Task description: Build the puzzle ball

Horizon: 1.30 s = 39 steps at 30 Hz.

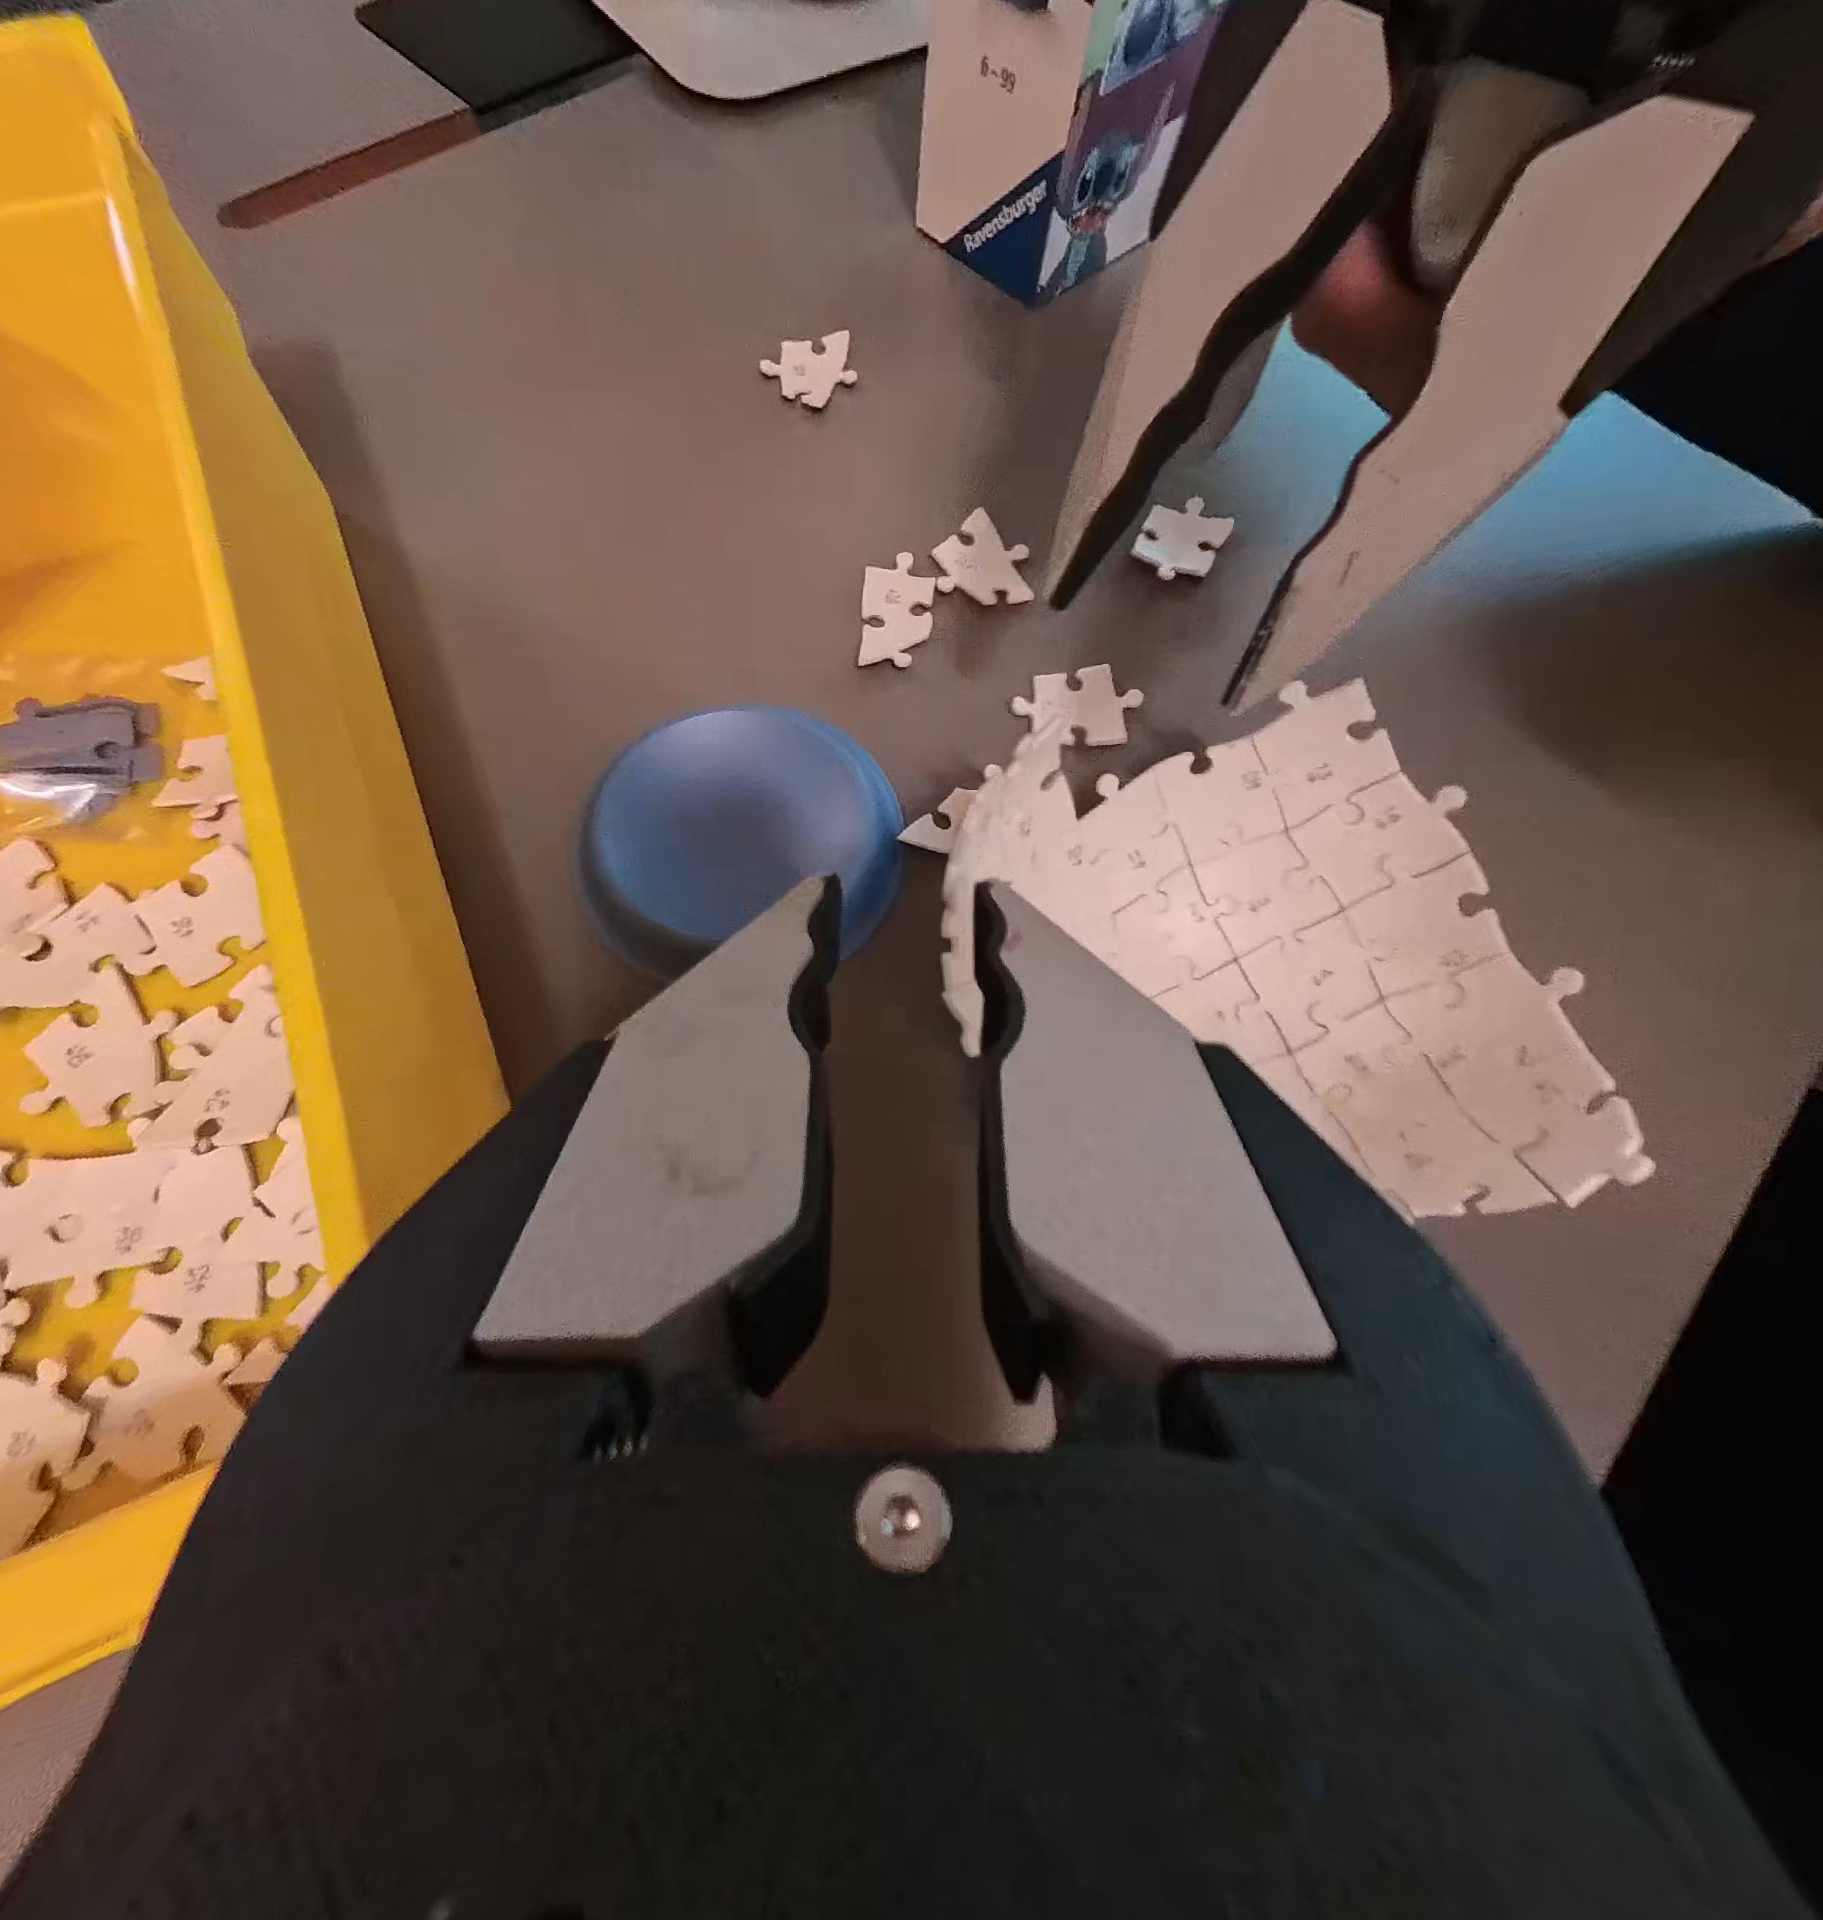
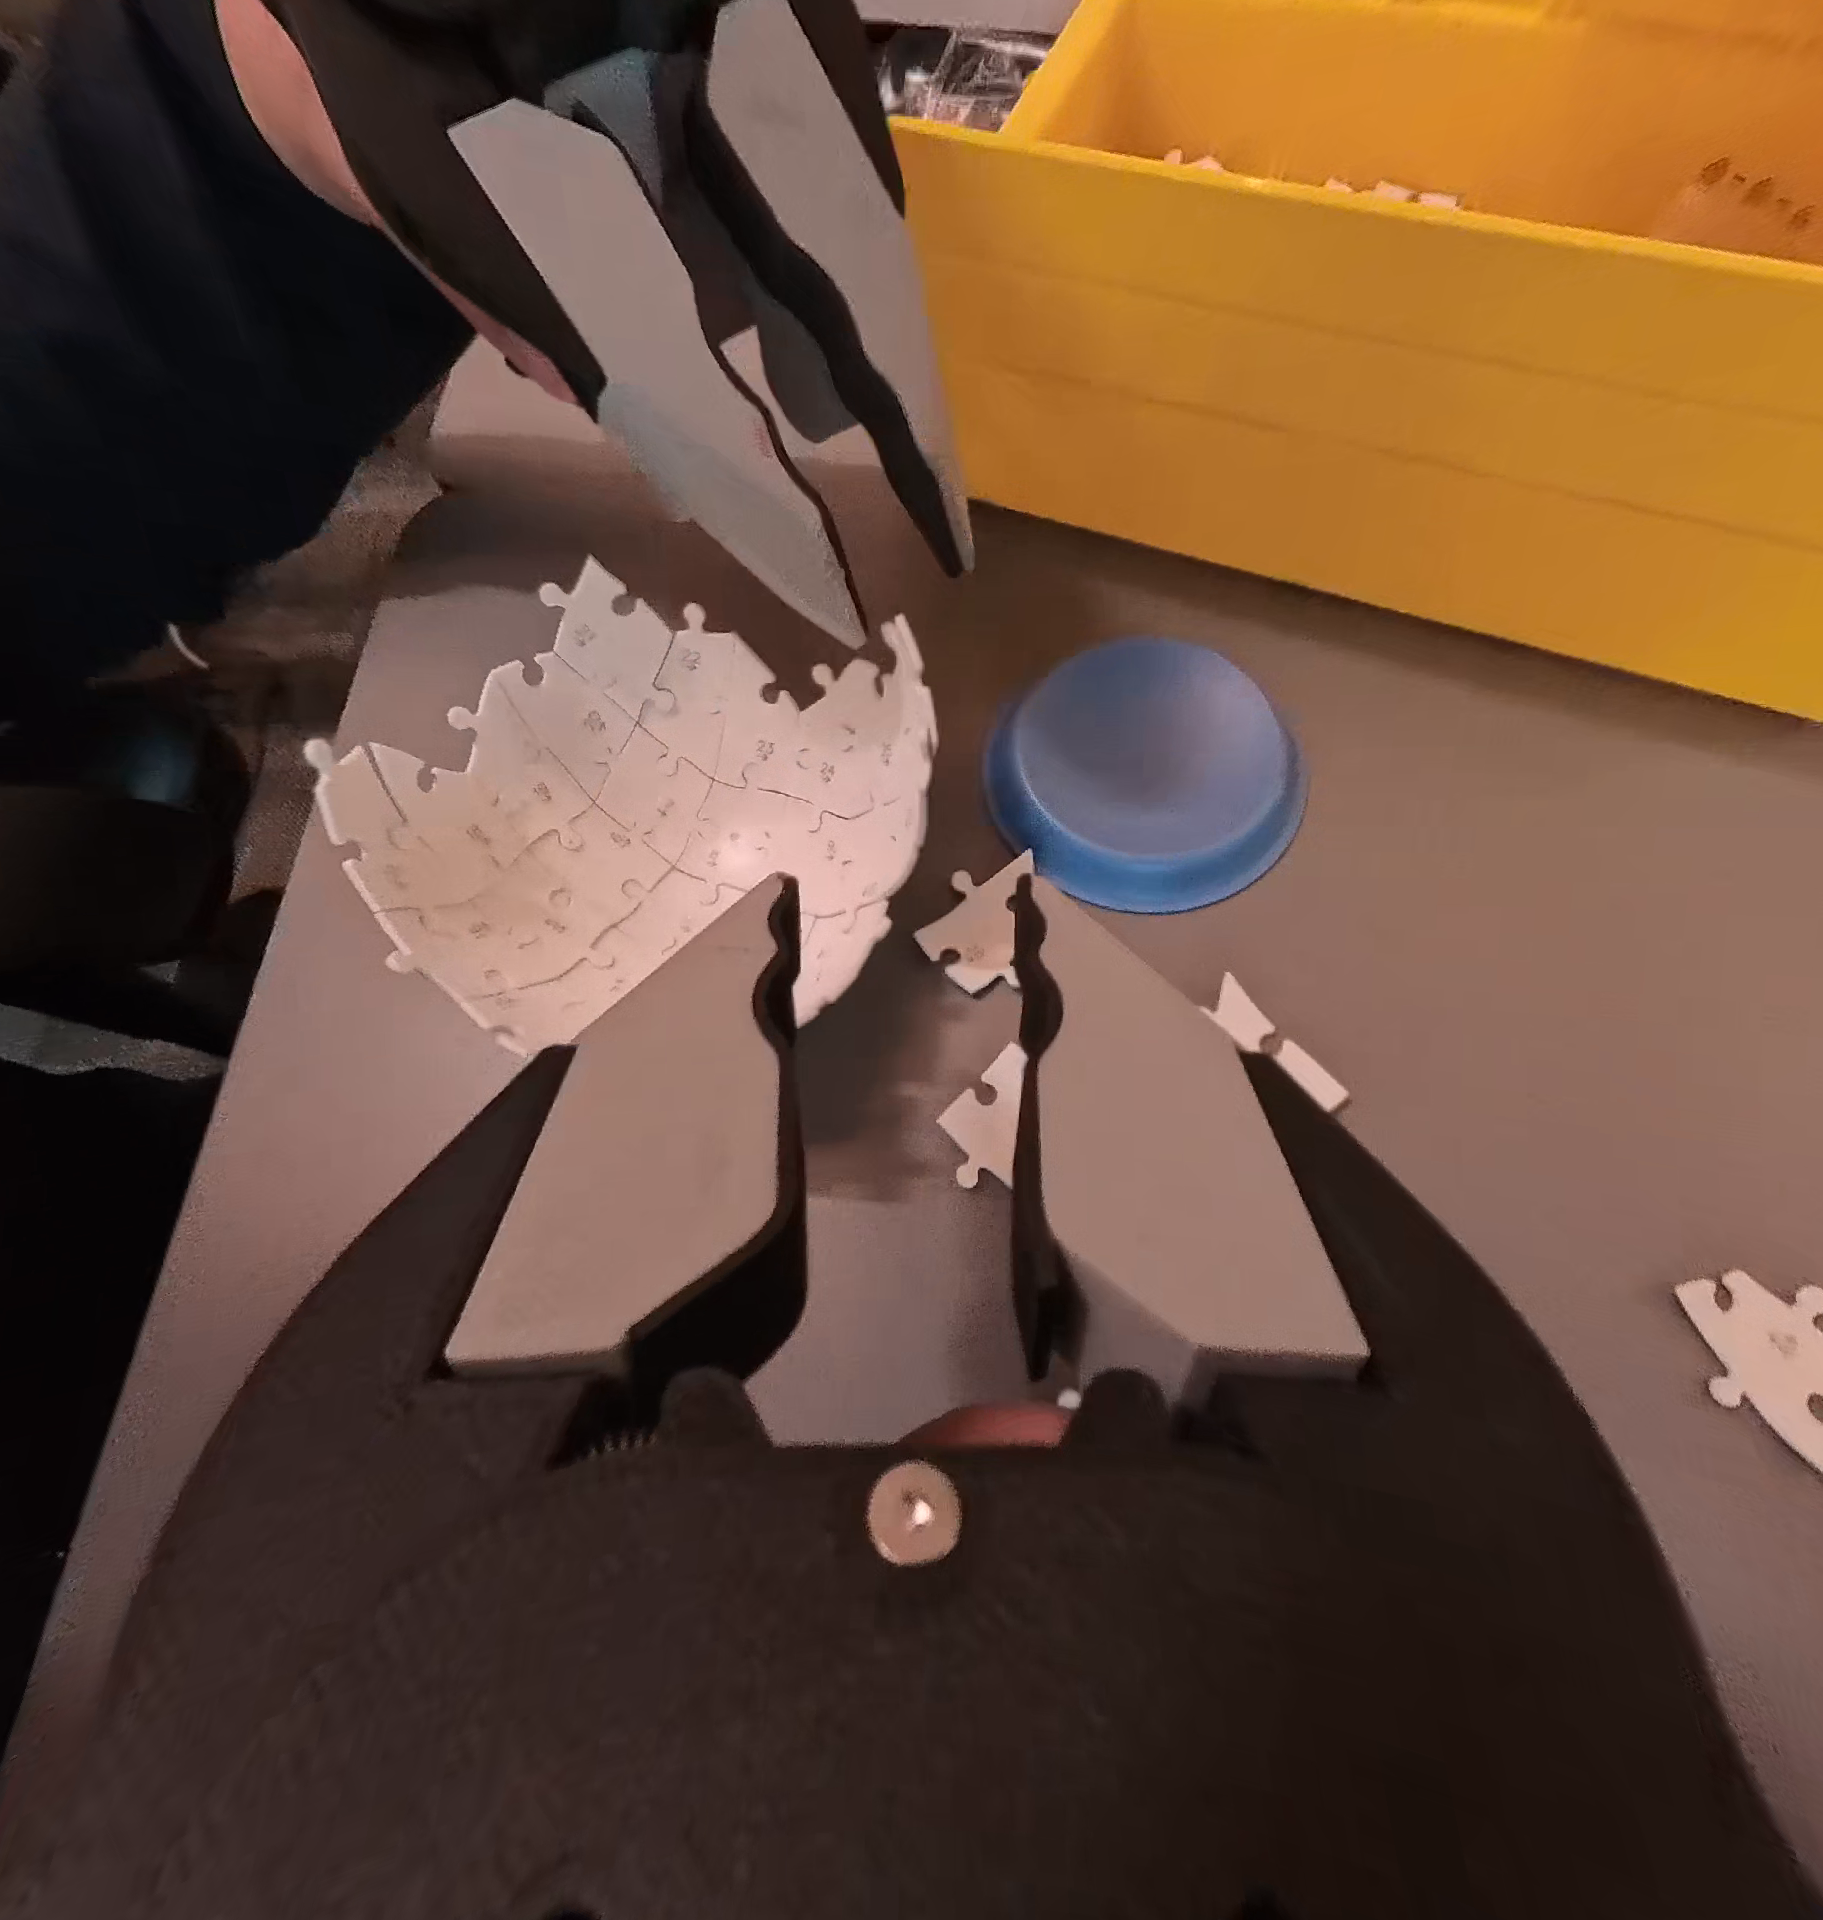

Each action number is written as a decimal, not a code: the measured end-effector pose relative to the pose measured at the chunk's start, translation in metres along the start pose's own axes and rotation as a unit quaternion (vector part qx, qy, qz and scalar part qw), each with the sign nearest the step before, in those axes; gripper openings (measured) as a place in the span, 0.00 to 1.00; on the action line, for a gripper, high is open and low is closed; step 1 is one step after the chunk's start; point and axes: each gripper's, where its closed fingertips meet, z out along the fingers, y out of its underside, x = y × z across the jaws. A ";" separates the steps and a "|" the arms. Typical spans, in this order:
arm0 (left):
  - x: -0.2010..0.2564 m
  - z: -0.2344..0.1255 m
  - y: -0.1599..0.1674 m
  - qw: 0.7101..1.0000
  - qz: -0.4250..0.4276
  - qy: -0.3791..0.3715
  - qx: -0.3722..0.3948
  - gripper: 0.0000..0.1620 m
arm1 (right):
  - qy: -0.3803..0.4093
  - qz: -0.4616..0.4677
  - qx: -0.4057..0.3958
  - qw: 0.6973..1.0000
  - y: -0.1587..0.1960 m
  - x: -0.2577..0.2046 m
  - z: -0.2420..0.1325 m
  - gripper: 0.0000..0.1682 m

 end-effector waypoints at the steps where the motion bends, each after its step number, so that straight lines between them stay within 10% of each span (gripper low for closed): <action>1: 0.001 0.002 0.002 1.000 0.004 0.003 -0.006 0.15 | -0.005 -0.006 -0.007 1.000 -0.001 -0.001 0.005 0.23; 39: 0.037 0.029 0.005 0.995 0.084 0.050 -0.032 0.02 | -0.090 0.004 -0.016 0.996 0.012 -0.013 0.031 0.00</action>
